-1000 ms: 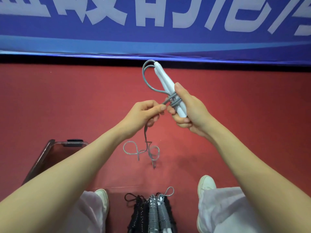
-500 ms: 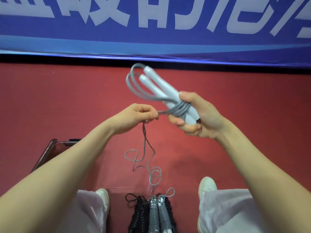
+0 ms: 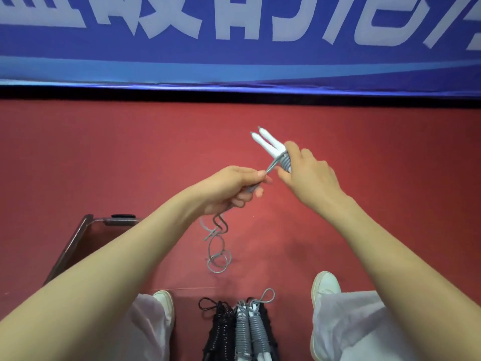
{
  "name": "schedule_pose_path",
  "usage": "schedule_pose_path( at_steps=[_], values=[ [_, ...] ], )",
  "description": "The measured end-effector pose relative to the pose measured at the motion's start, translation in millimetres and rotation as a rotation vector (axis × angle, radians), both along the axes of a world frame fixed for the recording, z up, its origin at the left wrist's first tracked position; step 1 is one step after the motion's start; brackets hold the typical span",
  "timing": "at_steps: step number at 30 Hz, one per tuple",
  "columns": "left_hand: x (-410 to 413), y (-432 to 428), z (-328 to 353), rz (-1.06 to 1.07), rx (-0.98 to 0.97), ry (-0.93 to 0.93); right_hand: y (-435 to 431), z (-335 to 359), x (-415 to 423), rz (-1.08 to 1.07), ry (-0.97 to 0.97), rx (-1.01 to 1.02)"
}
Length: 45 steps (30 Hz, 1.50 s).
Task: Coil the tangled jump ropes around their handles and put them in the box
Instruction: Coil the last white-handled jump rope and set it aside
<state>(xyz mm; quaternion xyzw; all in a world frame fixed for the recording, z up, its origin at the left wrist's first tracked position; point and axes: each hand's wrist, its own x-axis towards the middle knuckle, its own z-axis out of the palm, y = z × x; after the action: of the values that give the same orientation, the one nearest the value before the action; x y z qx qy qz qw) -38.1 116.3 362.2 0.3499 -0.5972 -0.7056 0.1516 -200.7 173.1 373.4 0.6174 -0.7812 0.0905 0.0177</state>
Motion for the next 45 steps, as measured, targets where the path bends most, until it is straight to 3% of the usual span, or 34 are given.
schedule_pose_path(
  at_steps=[3, 7, 14, 20, 26, 29, 35, 38, 41, 45],
  values=[
    [-1.6, -3.9, 0.2, 0.001, 0.125, 0.038, -1.0, 3.1, 0.6, 0.009, -0.076, -0.152],
    [3.5, -10.7, -2.4, 0.161, -0.004, 0.085, -0.8, 3.5, -1.1, 0.087, -0.321, -0.251],
    [4.6, -11.9, -5.0, 0.162, -0.37, 0.105, -0.1, 10.2, -2.9, 0.163, -0.887, -0.189],
    [-0.6, -5.2, -2.0, 0.125, -0.191, 0.243, 3.5, 17.1, 4.0, 0.173, -1.33, -0.181],
    [6.9, -6.1, -8.2, -0.007, -0.363, 0.142, 7.6, 21.3, 0.4, 0.154, -1.619, -0.077],
    [19.0, -17.5, -8.3, -0.015, -0.397, 0.123, 10.4, 28.5, -10.0, 0.191, -1.803, 0.071],
    [20.4, -16.2, -5.2, -0.029, -0.522, 0.092, 20.9, 28.6, -3.4, 0.338, -1.816, 0.554],
    [30.0, -21.1, -3.4, -0.076, -0.706, -0.011, 23.3, 25.0, -3.7, 0.331, -1.638, 0.743],
    [33.8, -25.7, -2.4, -0.044, -0.609, -0.033, 21.2, 20.2, -5.4, 0.267, -1.385, 0.793],
    [30.3, -25.6, 2.5, -0.042, -0.524, -0.018, 16.1, 18.8, -8.2, 0.274, -1.306, 0.815]
  ],
)
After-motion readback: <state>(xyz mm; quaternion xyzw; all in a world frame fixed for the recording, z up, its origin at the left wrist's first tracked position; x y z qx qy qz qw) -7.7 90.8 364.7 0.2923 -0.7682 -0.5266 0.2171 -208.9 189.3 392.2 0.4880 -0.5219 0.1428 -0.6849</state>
